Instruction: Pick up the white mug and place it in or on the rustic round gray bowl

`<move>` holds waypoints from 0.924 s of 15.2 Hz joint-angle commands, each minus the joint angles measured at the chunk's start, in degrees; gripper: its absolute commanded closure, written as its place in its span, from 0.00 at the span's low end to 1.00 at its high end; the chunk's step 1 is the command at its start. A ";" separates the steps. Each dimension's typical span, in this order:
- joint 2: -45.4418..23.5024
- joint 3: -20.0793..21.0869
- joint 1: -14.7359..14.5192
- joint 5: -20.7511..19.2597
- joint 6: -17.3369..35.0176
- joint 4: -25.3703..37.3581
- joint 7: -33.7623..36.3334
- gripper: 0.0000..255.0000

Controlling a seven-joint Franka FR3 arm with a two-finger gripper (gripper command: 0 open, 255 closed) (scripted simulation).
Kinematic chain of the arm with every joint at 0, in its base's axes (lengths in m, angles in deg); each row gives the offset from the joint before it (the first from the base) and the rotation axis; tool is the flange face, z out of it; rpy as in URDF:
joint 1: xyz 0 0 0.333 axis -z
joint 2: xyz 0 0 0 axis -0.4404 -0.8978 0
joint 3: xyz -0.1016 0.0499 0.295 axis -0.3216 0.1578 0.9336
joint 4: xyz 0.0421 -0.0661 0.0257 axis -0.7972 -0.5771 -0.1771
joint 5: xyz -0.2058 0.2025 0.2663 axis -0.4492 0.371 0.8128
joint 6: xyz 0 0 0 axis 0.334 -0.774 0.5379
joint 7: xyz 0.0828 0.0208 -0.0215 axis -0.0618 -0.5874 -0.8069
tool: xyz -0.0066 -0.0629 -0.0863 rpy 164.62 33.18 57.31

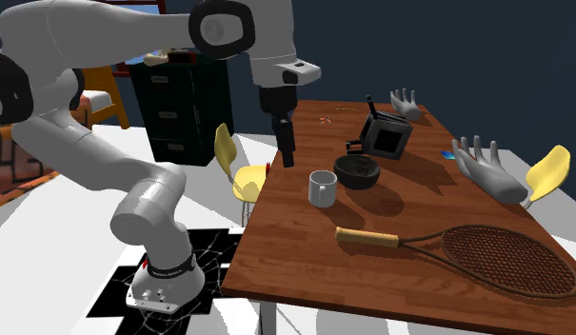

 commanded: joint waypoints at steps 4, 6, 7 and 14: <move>-2.51 2.65 -1.23 1.73 3.50 -1.51 2.50 0.00; -4.51 4.41 -2.05 2.79 5.87 -2.21 4.14 0.00; -5.60 5.29 -2.45 3.29 7.07 -2.46 4.95 0.00; -14.86 11.52 -4.88 6.02 15.40 -2.45 10.58 0.00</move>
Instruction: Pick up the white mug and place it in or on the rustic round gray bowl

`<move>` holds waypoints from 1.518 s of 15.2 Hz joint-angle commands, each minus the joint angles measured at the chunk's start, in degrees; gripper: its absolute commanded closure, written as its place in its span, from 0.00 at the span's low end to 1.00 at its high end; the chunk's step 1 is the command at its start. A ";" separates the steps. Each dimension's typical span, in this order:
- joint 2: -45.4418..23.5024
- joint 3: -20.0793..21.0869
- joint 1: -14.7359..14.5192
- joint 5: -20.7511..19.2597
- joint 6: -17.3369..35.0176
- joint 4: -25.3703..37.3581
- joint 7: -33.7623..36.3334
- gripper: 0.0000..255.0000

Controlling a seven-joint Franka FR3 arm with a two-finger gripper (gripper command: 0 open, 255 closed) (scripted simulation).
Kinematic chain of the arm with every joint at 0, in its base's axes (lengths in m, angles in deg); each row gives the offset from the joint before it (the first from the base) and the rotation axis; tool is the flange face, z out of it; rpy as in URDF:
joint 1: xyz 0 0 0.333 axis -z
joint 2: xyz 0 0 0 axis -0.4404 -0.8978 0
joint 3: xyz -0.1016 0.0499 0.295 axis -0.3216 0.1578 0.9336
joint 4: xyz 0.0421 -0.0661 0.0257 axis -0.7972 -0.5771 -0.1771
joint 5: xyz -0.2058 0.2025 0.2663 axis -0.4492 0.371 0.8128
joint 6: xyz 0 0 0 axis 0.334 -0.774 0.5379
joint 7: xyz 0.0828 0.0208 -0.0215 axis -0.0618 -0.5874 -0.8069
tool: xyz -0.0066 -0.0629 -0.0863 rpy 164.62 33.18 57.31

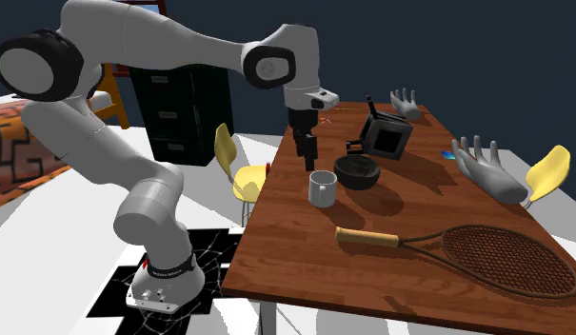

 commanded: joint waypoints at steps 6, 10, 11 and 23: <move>-11.53 6.47 -1.93 1.02 8.54 2.16 6.28 0.00; -18.96 9.80 -2.69 -0.02 12.40 5.12 10.10 0.00; -20.92 10.58 -2.89 -0.49 13.27 6.02 11.14 0.00; -37.26 14.65 -5.26 -7.13 20.79 12.75 19.86 0.00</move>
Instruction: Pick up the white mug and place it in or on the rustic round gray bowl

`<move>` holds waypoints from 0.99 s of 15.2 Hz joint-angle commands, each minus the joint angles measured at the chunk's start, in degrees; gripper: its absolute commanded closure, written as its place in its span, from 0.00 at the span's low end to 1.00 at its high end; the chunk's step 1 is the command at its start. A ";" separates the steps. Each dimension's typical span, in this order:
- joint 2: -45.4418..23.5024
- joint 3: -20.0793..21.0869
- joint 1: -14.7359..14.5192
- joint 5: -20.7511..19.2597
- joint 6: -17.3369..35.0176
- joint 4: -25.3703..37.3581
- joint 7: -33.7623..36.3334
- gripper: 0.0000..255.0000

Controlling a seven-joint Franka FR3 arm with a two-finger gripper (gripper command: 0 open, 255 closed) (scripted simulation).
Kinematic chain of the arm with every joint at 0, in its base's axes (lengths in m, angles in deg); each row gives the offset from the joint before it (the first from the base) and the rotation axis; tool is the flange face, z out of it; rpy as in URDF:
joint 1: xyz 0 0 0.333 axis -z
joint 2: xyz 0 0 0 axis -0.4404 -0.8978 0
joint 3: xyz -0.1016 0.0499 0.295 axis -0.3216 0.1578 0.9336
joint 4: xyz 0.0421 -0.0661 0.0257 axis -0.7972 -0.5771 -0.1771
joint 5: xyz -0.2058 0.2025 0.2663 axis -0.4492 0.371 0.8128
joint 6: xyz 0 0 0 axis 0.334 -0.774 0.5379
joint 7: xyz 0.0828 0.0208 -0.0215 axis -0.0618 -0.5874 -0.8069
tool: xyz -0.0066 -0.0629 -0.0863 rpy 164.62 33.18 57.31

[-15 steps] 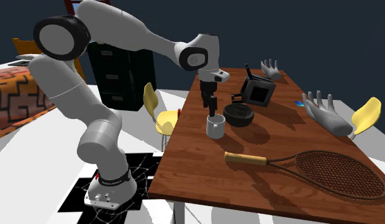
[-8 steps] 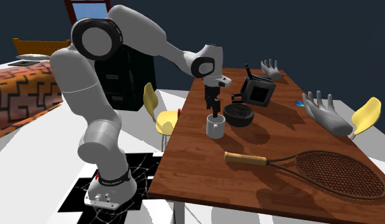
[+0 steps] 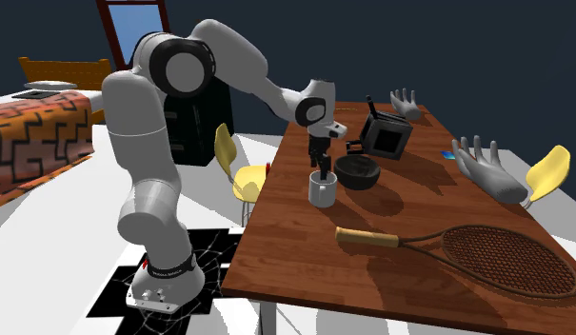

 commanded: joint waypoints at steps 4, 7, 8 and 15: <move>-2.15 -0.13 -0.20 -1.34 3.16 -1.23 0.99 0.00; -2.15 -0.13 -0.21 -1.34 3.16 -1.23 0.99 0.00; -2.15 -0.13 -0.21 -1.34 3.16 -1.23 0.99 0.00; -2.15 -0.13 -0.21 -1.34 3.15 -1.22 0.99 1.00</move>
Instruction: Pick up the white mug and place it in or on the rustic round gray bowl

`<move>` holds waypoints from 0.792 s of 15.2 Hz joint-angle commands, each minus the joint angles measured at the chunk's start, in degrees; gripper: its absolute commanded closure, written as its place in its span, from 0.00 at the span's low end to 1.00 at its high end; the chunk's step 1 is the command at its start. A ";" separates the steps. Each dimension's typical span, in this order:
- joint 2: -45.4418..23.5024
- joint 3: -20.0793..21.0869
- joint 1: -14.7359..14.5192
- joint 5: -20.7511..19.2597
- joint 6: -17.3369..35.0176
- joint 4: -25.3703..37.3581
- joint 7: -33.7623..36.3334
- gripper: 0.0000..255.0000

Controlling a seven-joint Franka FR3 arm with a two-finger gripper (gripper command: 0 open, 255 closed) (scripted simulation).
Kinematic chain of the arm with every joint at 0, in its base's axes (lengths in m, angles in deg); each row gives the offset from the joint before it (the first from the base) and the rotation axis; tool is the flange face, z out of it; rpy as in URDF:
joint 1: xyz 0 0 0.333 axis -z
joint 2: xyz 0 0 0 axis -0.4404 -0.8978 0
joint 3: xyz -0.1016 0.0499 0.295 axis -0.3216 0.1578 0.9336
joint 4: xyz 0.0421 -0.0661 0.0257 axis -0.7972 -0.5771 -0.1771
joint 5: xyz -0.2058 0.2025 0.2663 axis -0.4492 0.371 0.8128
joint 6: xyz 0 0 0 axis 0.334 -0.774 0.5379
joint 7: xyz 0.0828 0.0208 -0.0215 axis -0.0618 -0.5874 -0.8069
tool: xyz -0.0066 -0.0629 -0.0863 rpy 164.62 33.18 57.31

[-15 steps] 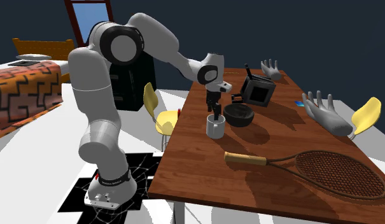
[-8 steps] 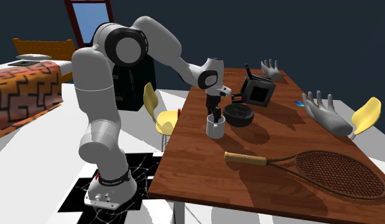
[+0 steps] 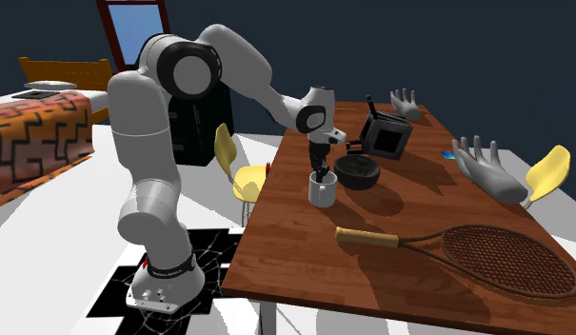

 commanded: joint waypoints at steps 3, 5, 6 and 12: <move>0.00 0.00 0.00 0.00 0.00 0.00 0.00 1.00; 0.00 0.00 0.00 0.00 0.00 0.00 0.00 1.00; 0.00 0.00 0.00 0.00 0.01 0.00 0.00 1.00; 2.69 0.19 0.24 1.68 -4.32 1.93 -1.21 1.00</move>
